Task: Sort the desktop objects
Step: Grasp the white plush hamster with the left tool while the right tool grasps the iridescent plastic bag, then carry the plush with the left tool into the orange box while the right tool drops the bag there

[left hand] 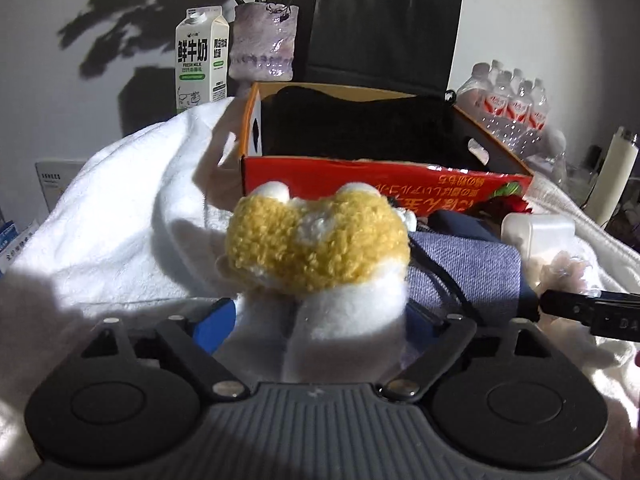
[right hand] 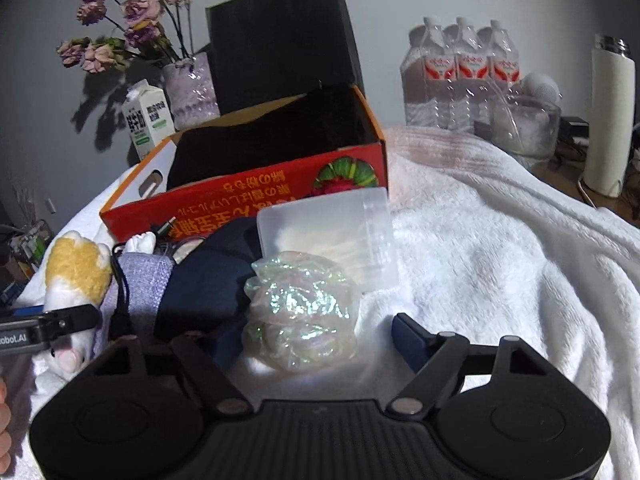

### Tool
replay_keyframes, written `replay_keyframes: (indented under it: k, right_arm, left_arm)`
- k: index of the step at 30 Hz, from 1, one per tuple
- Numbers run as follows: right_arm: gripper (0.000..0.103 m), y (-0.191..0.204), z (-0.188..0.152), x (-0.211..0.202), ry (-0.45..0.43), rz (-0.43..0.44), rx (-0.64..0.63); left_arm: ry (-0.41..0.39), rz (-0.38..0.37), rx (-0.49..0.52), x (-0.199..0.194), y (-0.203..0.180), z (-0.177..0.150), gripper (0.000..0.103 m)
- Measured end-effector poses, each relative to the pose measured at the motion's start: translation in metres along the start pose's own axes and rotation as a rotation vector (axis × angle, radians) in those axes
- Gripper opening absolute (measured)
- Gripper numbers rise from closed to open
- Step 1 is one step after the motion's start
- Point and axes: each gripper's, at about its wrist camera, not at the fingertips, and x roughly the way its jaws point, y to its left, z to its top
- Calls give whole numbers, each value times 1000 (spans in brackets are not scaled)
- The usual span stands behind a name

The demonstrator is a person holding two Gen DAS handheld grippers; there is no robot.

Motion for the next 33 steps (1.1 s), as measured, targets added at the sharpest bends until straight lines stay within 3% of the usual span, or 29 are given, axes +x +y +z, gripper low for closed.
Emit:
replay_keyframes:
  k: [2,4,5,10,17,20,25,28,33]
  right_arm:
    - [57,1,1,0,-18,9,-4]
    - [41,1,2,-1,-20,35,9]
    - [40,2,2,-2,-17,51,11]
    - [37,10,3,-27,-65,72,-25]
    - [37,19,25,-90,-171,102,-92]
    - [37,23,50,-118,-220,150,-139]
    - [37,30,106,-131,-298,162,-209]
    - [37,34,150,-112,-316,169,-210]
    - [37,36,229,-52,-282,173,-149]
  left_arm:
    - [-6,-2,-1,-2,0,0,79]
    - [-10,-41,-1,-8,-1,2,50]
    - [-3,-59,-12,-11,-1,3,46]
    - [-8,-53,-27,-30,-4,-1,44]
    - [-83,-143,-85,-96,4,18,44]
    - [-63,-174,-48,-111,9,51,44]
    - [-107,-125,-22,-98,14,119,44]
    - [-126,-80,-22,-72,9,160,44]
    - [-225,-28,-23,-35,8,230,44]
